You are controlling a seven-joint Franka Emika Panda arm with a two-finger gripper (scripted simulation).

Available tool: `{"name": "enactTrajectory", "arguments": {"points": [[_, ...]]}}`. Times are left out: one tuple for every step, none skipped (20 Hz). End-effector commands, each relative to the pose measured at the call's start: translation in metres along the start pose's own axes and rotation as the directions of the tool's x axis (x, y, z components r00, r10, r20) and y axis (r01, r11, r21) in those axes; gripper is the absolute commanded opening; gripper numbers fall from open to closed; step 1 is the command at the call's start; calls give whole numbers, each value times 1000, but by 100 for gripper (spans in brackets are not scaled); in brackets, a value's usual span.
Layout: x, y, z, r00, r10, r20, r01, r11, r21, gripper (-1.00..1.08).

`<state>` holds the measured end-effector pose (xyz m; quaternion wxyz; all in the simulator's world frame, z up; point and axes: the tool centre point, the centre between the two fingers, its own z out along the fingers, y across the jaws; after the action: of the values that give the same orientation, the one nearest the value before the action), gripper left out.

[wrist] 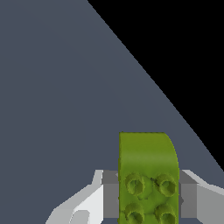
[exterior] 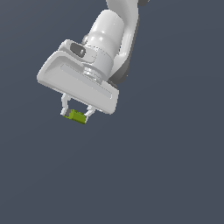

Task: Pick up the object and move it to a goal position.

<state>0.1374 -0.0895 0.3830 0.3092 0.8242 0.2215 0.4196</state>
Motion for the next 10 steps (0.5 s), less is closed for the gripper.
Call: {"name": "enactTrajectory", "arguments": {"points": [[7, 11, -8, 1000, 10, -18, -10, 999, -34, -100], [10, 16, -11, 1000, 13, -24, -15, 999, -47, -100], [12, 20, -14, 999, 17, -31, -19, 998, -59, -100], [15, 23, -17, 999, 20, -37, -23, 997, -72, -100], [17, 27, -20, 999, 23, -43, -26, 996, -83, -100], [19, 31, -23, 998, 26, -49, -30, 995, -94, -100], [21, 34, -25, 998, 28, -54, -34, 994, -104, -100], [23, 37, -28, 998, 31, -59, -37, 993, -114, -100], [24, 40, -30, 997, 33, -64, -41, 992, -123, -100], [26, 42, -33, 997, 35, -68, -44, 990, -132, -100]]}}
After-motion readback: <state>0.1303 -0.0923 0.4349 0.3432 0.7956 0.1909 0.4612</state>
